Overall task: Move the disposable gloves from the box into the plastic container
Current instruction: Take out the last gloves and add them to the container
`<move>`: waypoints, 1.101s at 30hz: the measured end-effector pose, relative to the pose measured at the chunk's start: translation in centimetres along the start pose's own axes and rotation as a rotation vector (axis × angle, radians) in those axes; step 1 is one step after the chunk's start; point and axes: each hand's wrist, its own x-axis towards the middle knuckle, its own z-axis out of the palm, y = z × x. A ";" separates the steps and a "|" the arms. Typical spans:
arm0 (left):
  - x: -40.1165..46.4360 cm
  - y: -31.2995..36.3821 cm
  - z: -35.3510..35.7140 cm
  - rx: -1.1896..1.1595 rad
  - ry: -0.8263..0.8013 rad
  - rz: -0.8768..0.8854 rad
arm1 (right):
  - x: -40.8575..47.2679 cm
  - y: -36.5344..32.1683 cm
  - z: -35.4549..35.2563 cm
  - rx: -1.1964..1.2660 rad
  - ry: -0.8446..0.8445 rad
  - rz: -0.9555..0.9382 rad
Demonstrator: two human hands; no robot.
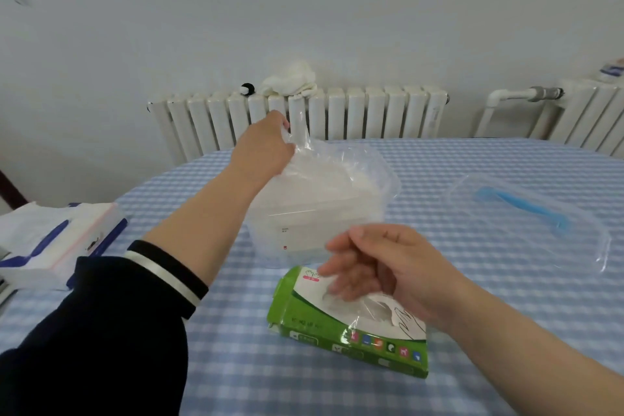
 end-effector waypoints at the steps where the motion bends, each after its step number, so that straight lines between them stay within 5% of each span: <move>1: 0.1 -0.3 0.3 0.092 0.013 0.026 | 0.0 -0.8 0.5 -0.183 0.030 -0.171; 4: 0.1 -0.6 1.1 0.211 0.007 0.087 | 2.4 -3.1 1.7 -0.834 0.097 -0.528; 10: -0.3 -0.8 2.0 0.361 -0.022 0.122 | 10.4 -4.6 0.8 -1.591 0.116 -0.124; 14: -0.7 -1.8 2.0 0.540 -0.079 0.165 | 12.8 -5.3 -0.7 -1.650 0.034 0.225; 17: -0.8 -2.5 2.4 0.669 -0.168 0.239 | 13.2 -5.4 -1.7 -1.660 0.001 0.297; 24: -0.4 -2.7 0.6 0.697 -0.194 0.414 | 12.5 -5.6 -3.8 -1.543 0.173 0.077; 28: -0.9 -2.4 -0.6 0.471 -0.308 0.283 | 11.1 -5.3 -4.7 -1.464 0.269 -0.080; 33: -3.4 -2.8 -2.3 0.004 -0.328 0.103 | 8.0 -4.6 -5.7 -1.015 0.379 -0.283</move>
